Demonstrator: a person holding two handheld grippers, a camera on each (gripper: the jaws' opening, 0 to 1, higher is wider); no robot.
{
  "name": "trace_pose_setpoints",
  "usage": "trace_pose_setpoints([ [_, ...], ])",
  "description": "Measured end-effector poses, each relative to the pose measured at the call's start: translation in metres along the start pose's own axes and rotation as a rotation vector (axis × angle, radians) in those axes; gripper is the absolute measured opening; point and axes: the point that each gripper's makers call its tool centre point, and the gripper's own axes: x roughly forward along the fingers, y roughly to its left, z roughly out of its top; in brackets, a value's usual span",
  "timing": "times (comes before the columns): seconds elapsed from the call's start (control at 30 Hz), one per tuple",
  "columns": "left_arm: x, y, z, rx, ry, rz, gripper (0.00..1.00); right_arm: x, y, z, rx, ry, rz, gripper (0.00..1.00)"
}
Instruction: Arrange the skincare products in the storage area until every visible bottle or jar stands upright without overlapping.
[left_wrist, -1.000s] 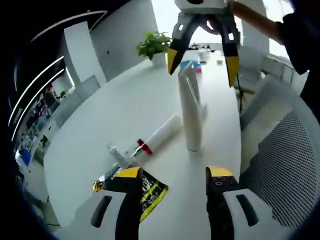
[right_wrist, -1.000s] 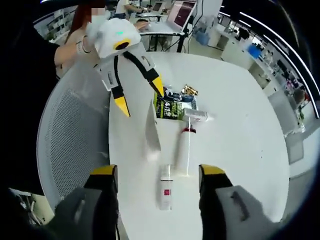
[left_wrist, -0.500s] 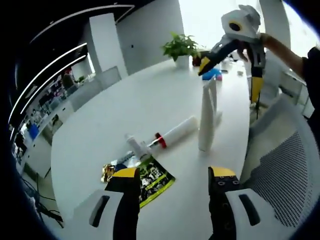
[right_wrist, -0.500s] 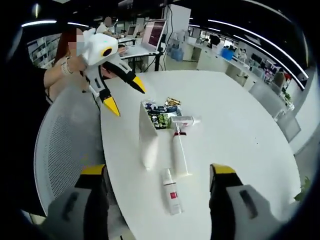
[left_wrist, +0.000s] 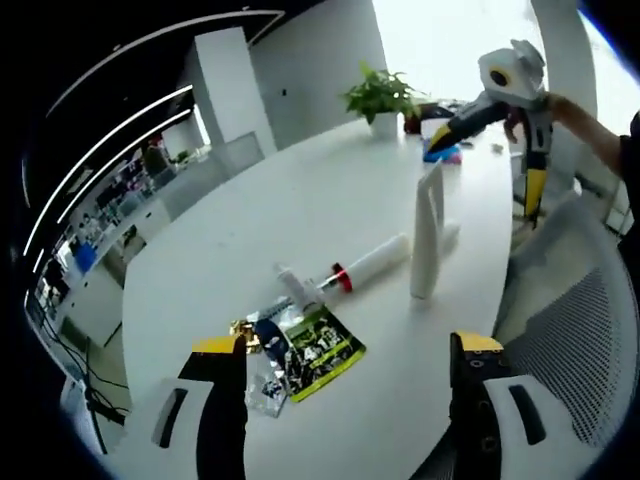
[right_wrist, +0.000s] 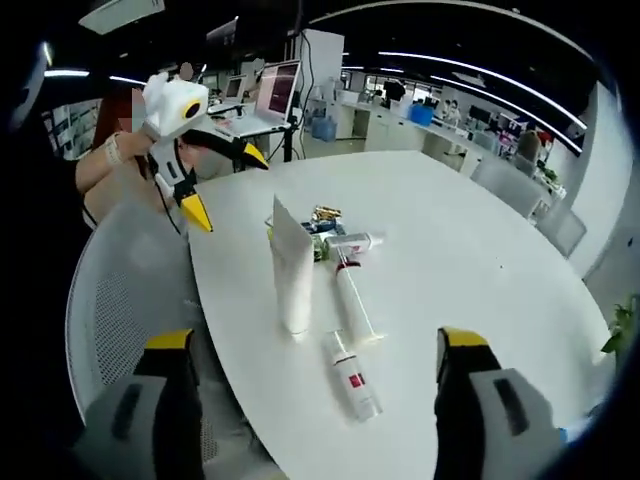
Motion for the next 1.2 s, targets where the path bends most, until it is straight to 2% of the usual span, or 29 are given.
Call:
trace_pose_setpoints([
  [0.17,-0.001,0.001,0.0,0.008,-0.002,-0.003,0.89,-0.002,0.007,0.0,0.045,-0.029,0.003,0.99],
  [0.3,-0.001,0.001,-0.002,0.024,0.016,0.003,0.94,-0.005,0.007,-0.002,0.069,-0.031,-0.016,1.0],
  [0.47,0.001,-0.001,-0.001,0.03,-0.003,-0.01,0.97,-0.008,0.004,-0.006,0.092,-0.026,-0.059,1.0],
  [0.67,0.004,-0.003,-0.003,0.044,0.005,-0.021,0.97,-0.013,0.0,-0.002,0.114,-0.08,-0.096,1.0],
  [0.77,0.005,-0.001,-0.001,0.056,-0.007,-0.015,0.97,-0.013,-0.002,-0.004,0.112,-0.078,-0.112,1.0],
  [0.87,0.007,0.001,0.002,0.063,-0.029,-0.011,0.97,-0.012,-0.01,-0.01,0.09,-0.052,-0.162,1.0],
  [1.0,0.013,0.005,0.003,0.07,-0.03,-0.011,0.97,-0.013,-0.016,-0.009,0.071,-0.07,-0.195,1.0],
  [1.2,0.029,0.01,0.002,0.061,-0.009,-0.032,0.97,-0.011,-0.018,-0.011,0.099,-0.075,-0.194,1.0],
])
